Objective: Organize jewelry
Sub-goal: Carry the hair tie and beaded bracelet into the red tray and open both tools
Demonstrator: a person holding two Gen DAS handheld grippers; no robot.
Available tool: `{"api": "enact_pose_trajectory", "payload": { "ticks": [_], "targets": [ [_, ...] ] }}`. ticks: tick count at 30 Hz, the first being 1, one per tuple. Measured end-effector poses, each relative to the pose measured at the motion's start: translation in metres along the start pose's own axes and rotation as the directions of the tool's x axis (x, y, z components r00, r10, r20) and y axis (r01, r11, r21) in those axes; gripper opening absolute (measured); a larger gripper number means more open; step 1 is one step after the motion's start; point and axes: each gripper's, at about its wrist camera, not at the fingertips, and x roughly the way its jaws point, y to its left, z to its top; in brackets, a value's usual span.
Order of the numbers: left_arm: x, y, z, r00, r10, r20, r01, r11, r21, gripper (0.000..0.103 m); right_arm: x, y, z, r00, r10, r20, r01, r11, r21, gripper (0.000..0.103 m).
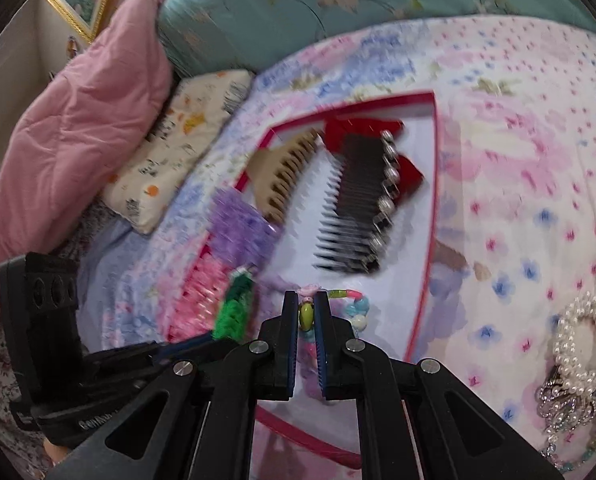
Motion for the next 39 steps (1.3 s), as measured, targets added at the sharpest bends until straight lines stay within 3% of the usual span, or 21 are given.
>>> {"api": "enact_pose_trajectory", "payload": {
  "ticks": [11, 17, 22, 32, 37, 39],
  "targets": [
    [0.009, -0.004, -0.002, 0.999, 0.028, -0.022, -0.028, 0.999, 0.019, 0.013, 0.011, -0.008, -0.007, 0.999, -0.019, -0.038, 0.019, 1.000, 0.002, 0.009],
    [0.013, -0.012, 0.000, 0.999, 0.039, -0.017, -0.039, 0.999, 0.032, 0.031, 0.009, -0.008, -0.007, 0.999, -0.021, -0.039, 0.021, 1.000, 0.007, 0.013],
    [0.014, -0.015, -0.002, 0.999, 0.042, -0.011, -0.042, 0.998, 0.044, 0.045, 0.002, -0.009, -0.006, 0.999, -0.023, -0.029, 0.023, 0.999, 0.022, 0.032],
    [0.006, -0.022, -0.009, 0.999, 0.049, -0.004, -0.049, 0.998, 0.048, 0.054, -0.029, -0.011, -0.006, 1.000, -0.018, 0.014, 0.017, 0.999, 0.035, 0.047],
    [-0.003, -0.029, -0.016, 0.999, 0.040, 0.009, -0.041, 0.997, 0.059, 0.058, -0.064, -0.023, -0.011, 0.997, -0.043, 0.056, 0.038, 0.995, 0.087, 0.071],
    [-0.008, -0.034, -0.018, 0.999, 0.032, 0.017, -0.033, 0.997, 0.062, 0.059, -0.078, -0.031, -0.013, 0.995, -0.063, 0.071, 0.055, 0.992, 0.116, 0.075]
  ]
}}
